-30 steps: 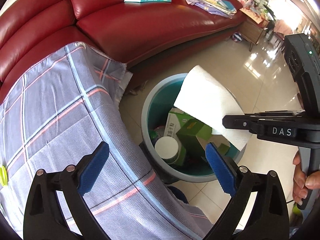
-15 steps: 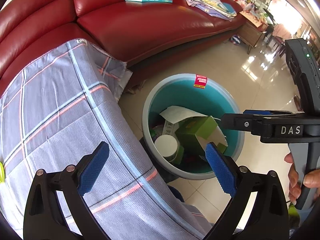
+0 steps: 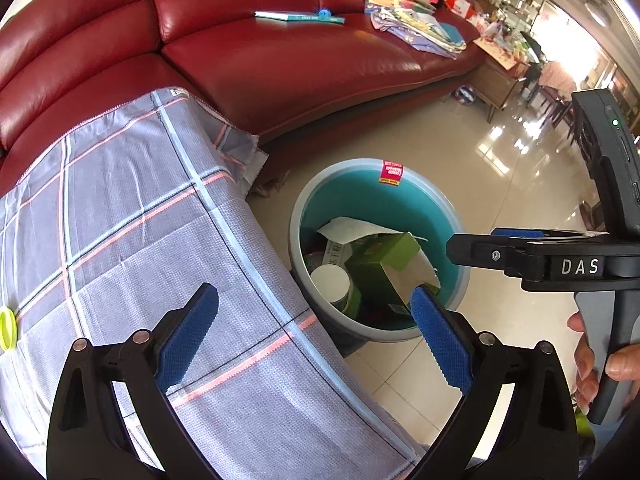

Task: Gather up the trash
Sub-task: 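Move both tools back over the table toward the lid and snack packet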

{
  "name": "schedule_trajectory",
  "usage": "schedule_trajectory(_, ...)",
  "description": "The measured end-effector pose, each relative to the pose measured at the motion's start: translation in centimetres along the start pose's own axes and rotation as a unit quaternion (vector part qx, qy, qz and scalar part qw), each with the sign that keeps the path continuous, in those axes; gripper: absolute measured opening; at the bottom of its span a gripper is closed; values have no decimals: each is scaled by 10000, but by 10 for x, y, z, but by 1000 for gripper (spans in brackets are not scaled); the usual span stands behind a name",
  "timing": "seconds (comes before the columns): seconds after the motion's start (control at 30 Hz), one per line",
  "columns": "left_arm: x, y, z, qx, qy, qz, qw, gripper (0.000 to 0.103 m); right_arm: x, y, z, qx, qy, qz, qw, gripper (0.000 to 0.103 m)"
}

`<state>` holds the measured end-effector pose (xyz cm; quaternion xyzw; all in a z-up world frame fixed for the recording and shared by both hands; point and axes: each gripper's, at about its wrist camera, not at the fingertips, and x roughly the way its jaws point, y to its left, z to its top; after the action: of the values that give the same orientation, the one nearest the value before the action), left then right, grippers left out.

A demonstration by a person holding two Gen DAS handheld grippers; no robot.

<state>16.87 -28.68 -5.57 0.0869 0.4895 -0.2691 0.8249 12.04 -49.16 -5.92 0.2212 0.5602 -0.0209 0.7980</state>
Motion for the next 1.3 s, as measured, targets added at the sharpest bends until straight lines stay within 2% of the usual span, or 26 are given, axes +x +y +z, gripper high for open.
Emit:
schedule_trajectory(0.17,-24,10,-9,-88,-182,17,9998,97,-15,22,-10,-136,-131,20,9998,87)
schedule_trajectory(0.23,-35,15,-15,-117,-260,56,9996,99,-19,32,-14,-206,-163,36,9996,91)
schedule_trajectory(0.4,-60,38,-32,-265,-429,171,9986,99,-20,69,-24,-492,-136,107,9986,92)
schedule_trajectory(0.63,-87,88,-63,-744,-549,261,9954,99,-10,135,-36,-949,-56,240,9952,92)
schedule_trajectory(0.83,-110,140,-101,-1119,-524,484,9912,99,15,194,-52,-1321,206,331,9905,92)
schedule_trajectory(1.07,-141,220,-147,-1633,-578,1040,9794,99,45,275,-64,-1901,468,353,9800,92)
schedule_trajectory(1.3,-159,320,-192,-2170,-452,1808,9582,99,81,357,-60,-2442,624,519,9663,92)
